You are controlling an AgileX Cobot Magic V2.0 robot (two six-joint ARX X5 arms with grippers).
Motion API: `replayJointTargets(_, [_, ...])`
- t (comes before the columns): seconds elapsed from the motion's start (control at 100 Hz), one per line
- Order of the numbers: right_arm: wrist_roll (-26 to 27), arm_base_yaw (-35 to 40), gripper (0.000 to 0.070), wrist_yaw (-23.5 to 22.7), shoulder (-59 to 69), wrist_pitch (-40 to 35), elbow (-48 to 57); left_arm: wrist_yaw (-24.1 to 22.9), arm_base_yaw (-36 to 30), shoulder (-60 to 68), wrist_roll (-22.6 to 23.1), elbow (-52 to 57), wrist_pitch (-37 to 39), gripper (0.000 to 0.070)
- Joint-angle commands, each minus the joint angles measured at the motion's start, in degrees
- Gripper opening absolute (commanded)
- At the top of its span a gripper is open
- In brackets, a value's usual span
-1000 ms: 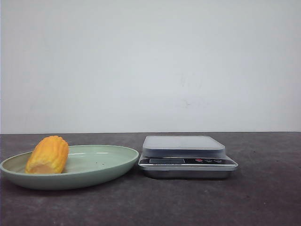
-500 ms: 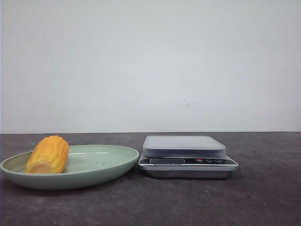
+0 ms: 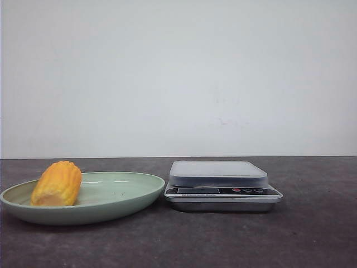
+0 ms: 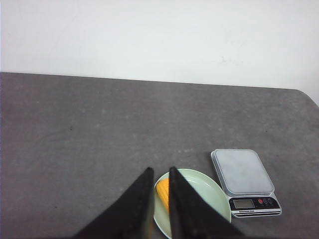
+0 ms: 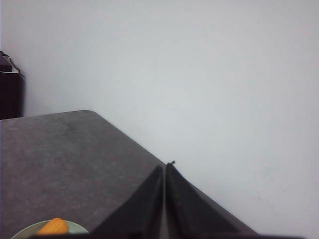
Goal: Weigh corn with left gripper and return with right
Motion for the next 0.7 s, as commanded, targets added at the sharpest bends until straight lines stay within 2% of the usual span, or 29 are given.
replayJointTargets(0.0, [0.9,-1.2,0.0004,0.8,-0.6,-0.1,1.2,-0.3,-0.2,0.3,-0.5,1.2,0.0,0.0012])
replayJointTargets(0.05, [0.7,-4.2,0.0004,3.2,-1.2,-2.2,1.0,-0.3,-0.2,0.3,-0.5,1.2,0.0,0.0012])
replayJointTargets(0.13, [0.7,-9.9,0.0004,3.5,-2.6,-5.3,-1.1,-0.3,-0.2,0.3,-0.5,1.2,0.0,0.0012])
replayJointTargets(0.21, [1.4,-16.1,0.0004,5.1,-4.7,-3.5,-7.1,-0.3,-0.2,0.3,-0.5,1.2,0.0,0.0012])
replayJointTargets(0.29, [2.4,-21.6,0.0004,5.8,-7.7,4.9,-17.0,-0.3,-0.2,0.3,-0.5,1.2,0.0,0.0012])
replayJointTargets(0.41, [6.0,-27.9,0.0004,5.8,-13.7,23.8,-34.9,-0.3,-0.2,0.3,-0.5,1.2,0.0,0.0012])
replayJointTargets(0.49, [7.9,-31.6,0.0004,3.2,-18.1,33.7,-46.5,-0.3,-0.2,0.3,-0.5,1.2,0.0,0.0012])
replayJointTargets(0.6, [10.8,-36.3,0.0004,-3.1,-24.7,37.1,-59.0,-0.3,-0.2,0.3,-0.5,1.2,0.0,0.0012])
replayJointTargets(0.69, [13.4,-39.6,0.0004,-5.7,-30.6,37.1,-67.1,-0.3,-0.2,0.3,-0.5,1.2,0.0,0.0012])
